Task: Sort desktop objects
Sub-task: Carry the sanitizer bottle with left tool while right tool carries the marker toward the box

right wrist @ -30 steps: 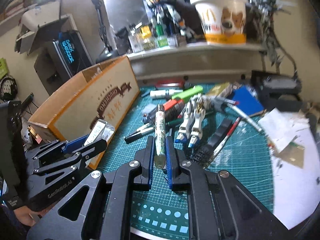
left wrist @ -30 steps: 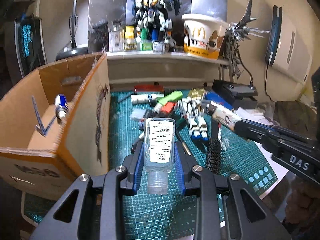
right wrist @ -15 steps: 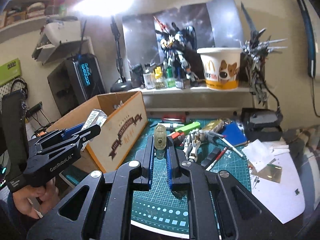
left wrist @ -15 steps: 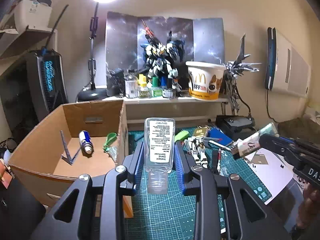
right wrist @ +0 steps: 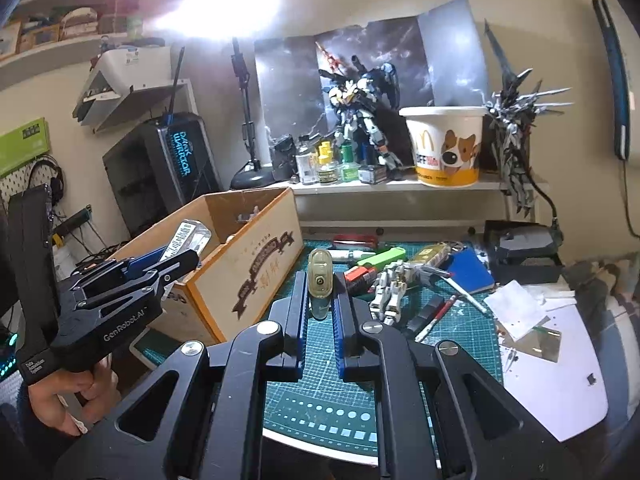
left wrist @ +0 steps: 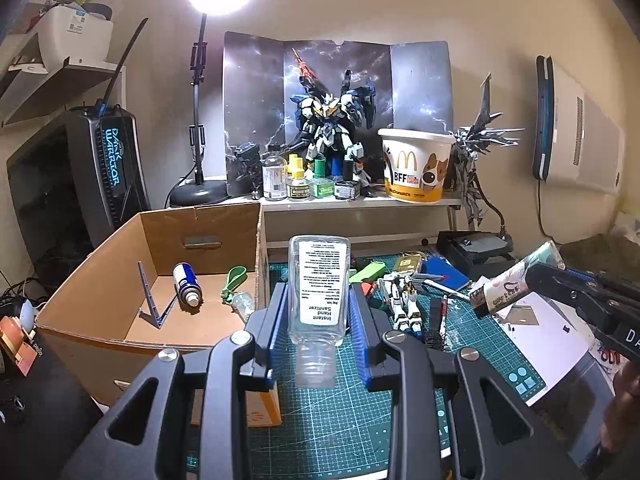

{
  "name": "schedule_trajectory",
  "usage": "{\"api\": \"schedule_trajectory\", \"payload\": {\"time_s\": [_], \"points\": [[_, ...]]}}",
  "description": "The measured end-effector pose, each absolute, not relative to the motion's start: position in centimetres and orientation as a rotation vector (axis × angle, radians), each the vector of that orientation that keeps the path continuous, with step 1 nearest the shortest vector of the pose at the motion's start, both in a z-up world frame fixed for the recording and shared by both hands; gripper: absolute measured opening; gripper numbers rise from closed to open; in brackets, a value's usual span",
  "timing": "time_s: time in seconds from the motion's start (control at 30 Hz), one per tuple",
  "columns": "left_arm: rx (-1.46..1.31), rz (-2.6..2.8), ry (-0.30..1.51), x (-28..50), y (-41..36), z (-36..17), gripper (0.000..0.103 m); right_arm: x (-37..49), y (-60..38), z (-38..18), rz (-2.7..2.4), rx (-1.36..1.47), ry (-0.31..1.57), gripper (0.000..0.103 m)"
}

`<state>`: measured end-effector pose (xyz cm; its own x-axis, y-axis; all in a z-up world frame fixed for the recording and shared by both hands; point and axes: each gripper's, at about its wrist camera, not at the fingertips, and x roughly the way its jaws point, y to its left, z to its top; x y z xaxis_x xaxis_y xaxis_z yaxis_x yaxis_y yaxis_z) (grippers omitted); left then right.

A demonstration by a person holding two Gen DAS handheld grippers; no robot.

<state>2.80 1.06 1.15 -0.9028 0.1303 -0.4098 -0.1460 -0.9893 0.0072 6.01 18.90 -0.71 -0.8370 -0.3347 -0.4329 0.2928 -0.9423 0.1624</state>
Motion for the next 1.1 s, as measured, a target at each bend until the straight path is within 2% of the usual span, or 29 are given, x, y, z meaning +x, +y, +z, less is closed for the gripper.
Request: {"api": "schedule_trajectory", "payload": {"time_s": [1.1], "points": [[-0.739,3.141,0.008,3.7,-6.6,0.6,0.029,3.0,11.1,-1.0,-2.471,0.653,-0.045,0.010]]}}
